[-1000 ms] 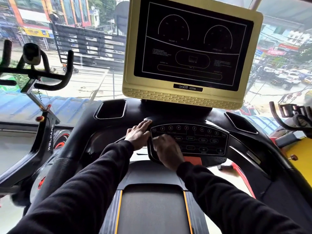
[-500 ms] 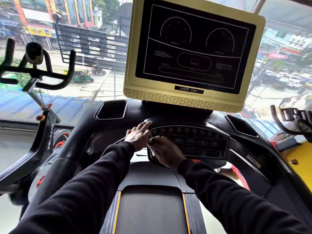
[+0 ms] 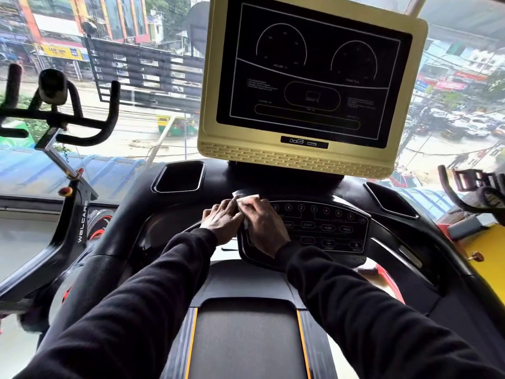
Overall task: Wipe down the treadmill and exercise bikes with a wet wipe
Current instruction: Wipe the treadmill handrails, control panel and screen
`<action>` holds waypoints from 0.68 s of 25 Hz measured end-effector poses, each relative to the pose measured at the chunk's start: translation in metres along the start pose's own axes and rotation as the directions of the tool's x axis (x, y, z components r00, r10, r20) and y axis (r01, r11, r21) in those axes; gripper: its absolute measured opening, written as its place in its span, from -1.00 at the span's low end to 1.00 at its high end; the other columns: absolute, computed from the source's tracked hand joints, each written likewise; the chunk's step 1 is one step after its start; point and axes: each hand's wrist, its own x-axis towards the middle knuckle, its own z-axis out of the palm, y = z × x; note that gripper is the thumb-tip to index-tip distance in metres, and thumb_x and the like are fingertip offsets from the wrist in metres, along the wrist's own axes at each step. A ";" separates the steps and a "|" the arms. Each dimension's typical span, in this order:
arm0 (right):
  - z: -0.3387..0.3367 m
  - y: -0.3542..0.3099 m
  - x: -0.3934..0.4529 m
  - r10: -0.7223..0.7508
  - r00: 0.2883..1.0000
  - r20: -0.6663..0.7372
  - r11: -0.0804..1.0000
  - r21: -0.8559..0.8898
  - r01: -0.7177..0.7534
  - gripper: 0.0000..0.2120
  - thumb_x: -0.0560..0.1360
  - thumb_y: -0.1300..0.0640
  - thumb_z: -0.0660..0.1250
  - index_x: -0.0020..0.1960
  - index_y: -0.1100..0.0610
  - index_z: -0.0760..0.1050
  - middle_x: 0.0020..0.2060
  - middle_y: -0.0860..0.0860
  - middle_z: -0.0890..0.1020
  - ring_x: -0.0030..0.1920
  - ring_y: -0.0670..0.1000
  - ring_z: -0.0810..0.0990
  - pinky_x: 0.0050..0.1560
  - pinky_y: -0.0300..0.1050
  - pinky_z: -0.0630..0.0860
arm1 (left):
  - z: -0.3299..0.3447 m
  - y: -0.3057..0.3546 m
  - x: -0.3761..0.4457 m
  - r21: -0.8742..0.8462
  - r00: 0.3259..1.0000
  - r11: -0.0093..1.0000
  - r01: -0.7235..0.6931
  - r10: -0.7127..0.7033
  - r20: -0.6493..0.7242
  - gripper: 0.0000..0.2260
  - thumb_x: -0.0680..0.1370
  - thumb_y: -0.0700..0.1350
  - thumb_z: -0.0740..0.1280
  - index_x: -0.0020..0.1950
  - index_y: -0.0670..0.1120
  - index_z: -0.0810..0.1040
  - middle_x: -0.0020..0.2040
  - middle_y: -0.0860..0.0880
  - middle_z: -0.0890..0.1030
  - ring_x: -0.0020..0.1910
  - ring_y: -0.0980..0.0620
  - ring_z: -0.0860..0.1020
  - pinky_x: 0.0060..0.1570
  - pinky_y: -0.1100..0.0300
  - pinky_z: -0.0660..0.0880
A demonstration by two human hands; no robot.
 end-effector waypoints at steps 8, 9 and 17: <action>-0.018 0.021 0.010 0.352 0.933 -0.067 0.919 -0.163 -0.359 -0.87 0.47 0.25 0.27 -0.18 0.08 0.53 -0.04 0.05 0.52 -0.02 0.08 0.50 -0.06 -0.04 0.53 | -0.004 0.000 -0.004 -0.033 1.000 0.999 -0.001 0.001 -0.006 -0.39 0.59 0.15 0.06 0.62 0.04 0.00 0.49 -0.02 0.30 0.41 -0.11 0.28 0.36 -0.02 0.13; -0.016 0.016 0.012 0.337 0.939 -0.064 0.925 -0.163 -0.343 -0.89 0.47 0.25 0.27 -0.17 0.10 0.54 -0.03 0.06 0.51 -0.02 0.09 0.49 -0.04 -0.02 0.53 | -0.003 0.000 -0.004 -0.035 1.000 0.999 -0.001 0.001 -0.002 -0.37 0.58 0.16 0.04 0.62 0.04 0.01 0.49 -0.02 0.30 0.41 -0.11 0.28 0.36 -0.02 0.13; -0.017 0.036 -0.002 0.244 0.966 -0.089 0.960 -0.116 -0.253 -0.83 0.49 0.31 0.29 -0.04 0.09 0.58 -0.02 0.04 0.53 -0.04 0.06 0.50 -0.06 -0.04 0.55 | -0.002 -0.001 -0.008 -0.105 1.000 0.994 0.006 -0.009 -0.029 -0.29 0.51 0.19 0.03 0.62 -0.03 -0.04 0.49 -0.07 0.31 0.45 -0.10 0.26 0.38 -0.01 0.11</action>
